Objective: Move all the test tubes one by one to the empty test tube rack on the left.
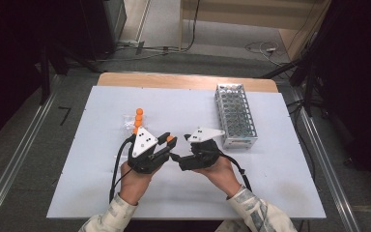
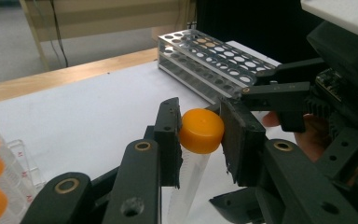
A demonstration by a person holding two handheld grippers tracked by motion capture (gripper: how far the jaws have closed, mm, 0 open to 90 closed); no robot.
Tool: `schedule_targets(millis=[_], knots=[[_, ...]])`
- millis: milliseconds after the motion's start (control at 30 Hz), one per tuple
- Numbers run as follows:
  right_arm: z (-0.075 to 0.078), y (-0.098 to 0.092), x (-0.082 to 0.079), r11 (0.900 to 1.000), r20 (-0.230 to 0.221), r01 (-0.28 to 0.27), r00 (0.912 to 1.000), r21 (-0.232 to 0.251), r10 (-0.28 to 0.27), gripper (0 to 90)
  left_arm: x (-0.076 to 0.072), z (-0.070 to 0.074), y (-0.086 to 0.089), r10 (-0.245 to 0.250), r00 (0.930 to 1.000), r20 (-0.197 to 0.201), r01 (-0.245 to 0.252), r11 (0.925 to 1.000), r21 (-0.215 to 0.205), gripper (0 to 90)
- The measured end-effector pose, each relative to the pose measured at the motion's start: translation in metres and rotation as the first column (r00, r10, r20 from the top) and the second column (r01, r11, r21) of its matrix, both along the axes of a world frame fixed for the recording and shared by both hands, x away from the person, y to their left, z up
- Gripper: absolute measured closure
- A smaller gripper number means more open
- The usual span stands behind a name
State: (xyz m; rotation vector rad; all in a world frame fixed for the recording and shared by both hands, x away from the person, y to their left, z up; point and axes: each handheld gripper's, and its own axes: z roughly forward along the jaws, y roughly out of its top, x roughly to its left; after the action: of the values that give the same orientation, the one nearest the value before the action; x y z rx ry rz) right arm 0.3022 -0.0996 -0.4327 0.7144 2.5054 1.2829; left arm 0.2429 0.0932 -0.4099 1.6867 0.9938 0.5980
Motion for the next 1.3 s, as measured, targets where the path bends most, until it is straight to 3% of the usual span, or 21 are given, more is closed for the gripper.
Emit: schedule_targets(millis=[567, 933, 1300], knots=[[0.000, -0.022, 0.002, 0.999, -0.003, 0.049, 0.9988, -0.015, -0.049, 18.5, -0.002, 0.012, 0.023, 0.046, 0.9988, 0.015, -0.046, 0.9985, -0.030, 69.3], [-0.002, -0.040, 0.003, 0.996, -0.004, 0.089, 0.9960, -0.025, -0.089, 18.5, -0.004, 0.024, 0.044, 0.087, 0.9959, 0.023, -0.086, 0.9945, -0.060, 69.2], [-0.002, -0.046, 0.004, 0.994, -0.003, 0.103, 0.9947, -0.028, -0.103, 18.6, -0.007, 0.028, 0.060, 0.130, 0.9911, 0.030, -0.127, 0.9892, -0.073, 69.3]])
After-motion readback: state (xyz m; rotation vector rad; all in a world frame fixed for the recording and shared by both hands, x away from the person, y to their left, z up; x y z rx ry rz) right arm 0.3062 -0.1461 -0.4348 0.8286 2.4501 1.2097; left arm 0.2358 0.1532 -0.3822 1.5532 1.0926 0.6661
